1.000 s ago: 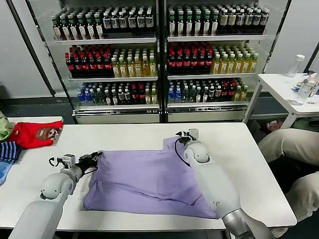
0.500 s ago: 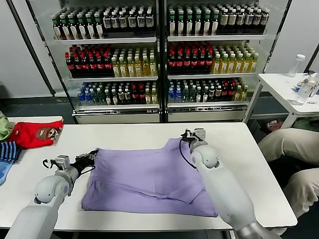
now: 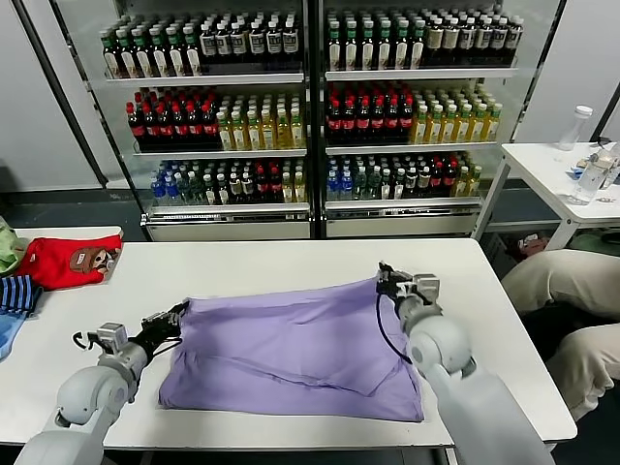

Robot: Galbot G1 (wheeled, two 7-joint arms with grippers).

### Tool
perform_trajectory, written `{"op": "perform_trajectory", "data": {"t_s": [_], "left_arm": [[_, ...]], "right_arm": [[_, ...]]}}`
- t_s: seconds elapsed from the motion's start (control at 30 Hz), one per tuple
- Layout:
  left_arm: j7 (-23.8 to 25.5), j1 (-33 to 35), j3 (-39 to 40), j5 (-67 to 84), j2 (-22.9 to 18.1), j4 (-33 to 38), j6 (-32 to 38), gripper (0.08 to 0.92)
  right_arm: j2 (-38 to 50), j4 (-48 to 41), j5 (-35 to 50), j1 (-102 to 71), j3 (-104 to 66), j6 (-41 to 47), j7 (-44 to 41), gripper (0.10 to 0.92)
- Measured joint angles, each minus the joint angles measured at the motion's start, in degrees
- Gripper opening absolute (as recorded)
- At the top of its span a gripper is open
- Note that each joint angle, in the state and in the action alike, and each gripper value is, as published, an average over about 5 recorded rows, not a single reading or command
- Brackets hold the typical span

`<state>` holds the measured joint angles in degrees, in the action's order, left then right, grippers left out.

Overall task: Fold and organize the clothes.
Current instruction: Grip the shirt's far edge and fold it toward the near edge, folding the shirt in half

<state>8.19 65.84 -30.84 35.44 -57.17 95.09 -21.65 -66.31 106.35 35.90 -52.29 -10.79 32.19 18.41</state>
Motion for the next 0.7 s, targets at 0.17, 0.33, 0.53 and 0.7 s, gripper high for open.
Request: {"op": "perform_trajectory", "data": {"t_s": [0.17,0.33,0.53,0.7], "left_arm": [[-0.20,2.51,-1.38,-0.05,-0.38,1.94,0.40,0.085],[-0.28,5.01,-2.13,-0.69,-1.00,3.93,0.87,0.085],[-0.39,7.71,-2.77,-1.54,-1.42,6.20,0.98,0.085],[-0.41,9.07,-3.35,-1.75,-1.31,7.61,0.99,0.085]], "right_arm": [[0.89,3.51,-0.43,-4.44,-0.63,-0.03,-0.39,0.121],[1.70,6.12,-0.69,-7.91,-1.20,0.04,-0.45,0.121],[2.61,8.33,-0.73,-10.93,-2.15,0.25,-0.44,0.121],[3.10,9.50,-0.76,-12.60,-2.98,0.32,-0.45,0.121]]}}
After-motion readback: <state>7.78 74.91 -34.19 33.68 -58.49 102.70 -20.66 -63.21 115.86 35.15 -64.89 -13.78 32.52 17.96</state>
